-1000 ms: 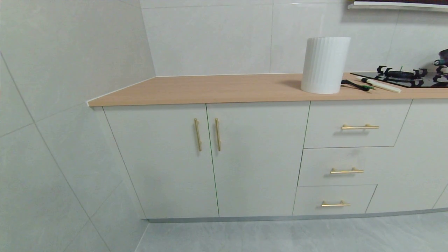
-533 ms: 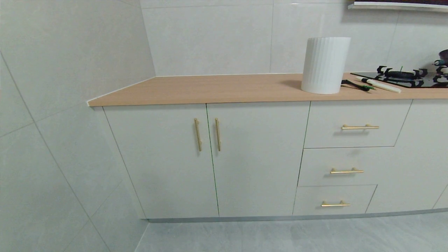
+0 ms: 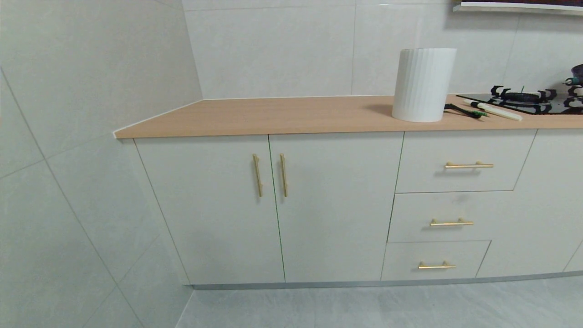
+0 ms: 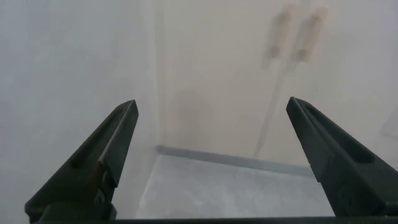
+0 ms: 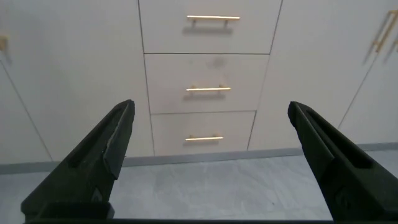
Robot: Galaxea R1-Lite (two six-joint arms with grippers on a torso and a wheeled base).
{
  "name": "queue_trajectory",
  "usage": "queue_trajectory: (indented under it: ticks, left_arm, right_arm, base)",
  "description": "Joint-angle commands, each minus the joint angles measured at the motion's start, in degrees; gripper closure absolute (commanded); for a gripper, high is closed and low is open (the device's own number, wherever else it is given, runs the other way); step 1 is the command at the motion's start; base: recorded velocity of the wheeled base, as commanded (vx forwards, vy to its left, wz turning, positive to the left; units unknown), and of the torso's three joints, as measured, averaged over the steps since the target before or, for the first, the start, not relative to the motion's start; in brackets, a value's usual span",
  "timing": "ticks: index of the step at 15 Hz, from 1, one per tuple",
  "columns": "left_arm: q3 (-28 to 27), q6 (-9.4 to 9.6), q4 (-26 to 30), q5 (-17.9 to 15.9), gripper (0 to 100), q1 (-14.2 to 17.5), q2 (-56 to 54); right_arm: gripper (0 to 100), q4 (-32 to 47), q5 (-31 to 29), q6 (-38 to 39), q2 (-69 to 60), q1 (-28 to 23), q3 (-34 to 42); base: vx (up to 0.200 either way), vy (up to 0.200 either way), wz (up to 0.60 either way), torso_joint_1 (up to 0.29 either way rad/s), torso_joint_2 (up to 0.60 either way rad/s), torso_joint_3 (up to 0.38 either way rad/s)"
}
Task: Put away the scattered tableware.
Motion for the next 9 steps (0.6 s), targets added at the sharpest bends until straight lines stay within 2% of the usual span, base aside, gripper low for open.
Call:
queue_trajectory:
  ticks: [1,3,5,6,8,9]
  left_arm:
    - [2.2,3.37,-0.6,-3.6,0,0.0,-0.1]
    - [2.2,3.99,-0.3,-5.7,0,0.0,-0.1]
    - [2.2,3.64,-0.3,-5.7,0,0.0,-0.1]
    - [2.2,3.37,-0.3,-5.7,0,0.0,-0.1]
    - [2.2,3.20,-0.4,-5.7,0,0.0,-0.1]
    - [2.2,3.29,-0.4,-5.7,0,0.0,-0.1]
  right_arm:
    - [0,0.3,5.0,0.4,0.0,0.1,0.1]
    - [0,0.3,10.4,0.8,0.1,0.1,0.1]
    - [0,0.5,11.8,0.6,0.3,0.1,0.1]
    - [0,2.8,12.0,0.3,1.6,0.2,0.1]
    - [0,3.2,9.2,5.1,1.5,-0.5,0.0]
    - [0,3.1,8.7,5.1,0.0,-0.2,0.1]
  base:
    - [0.000,0.000,0.00,0.000,0.00,0.000]
    - [0.000,0.000,0.00,0.000,0.00,0.000]
    - [0.000,0.000,0.00,0.000,0.00,0.000]
    - [0.000,0.000,0.00,0.000,0.00,0.000]
    - [0.000,0.000,0.00,0.000,0.00,0.000]
    - [0.000,0.000,0.00,0.000,0.00,0.000]
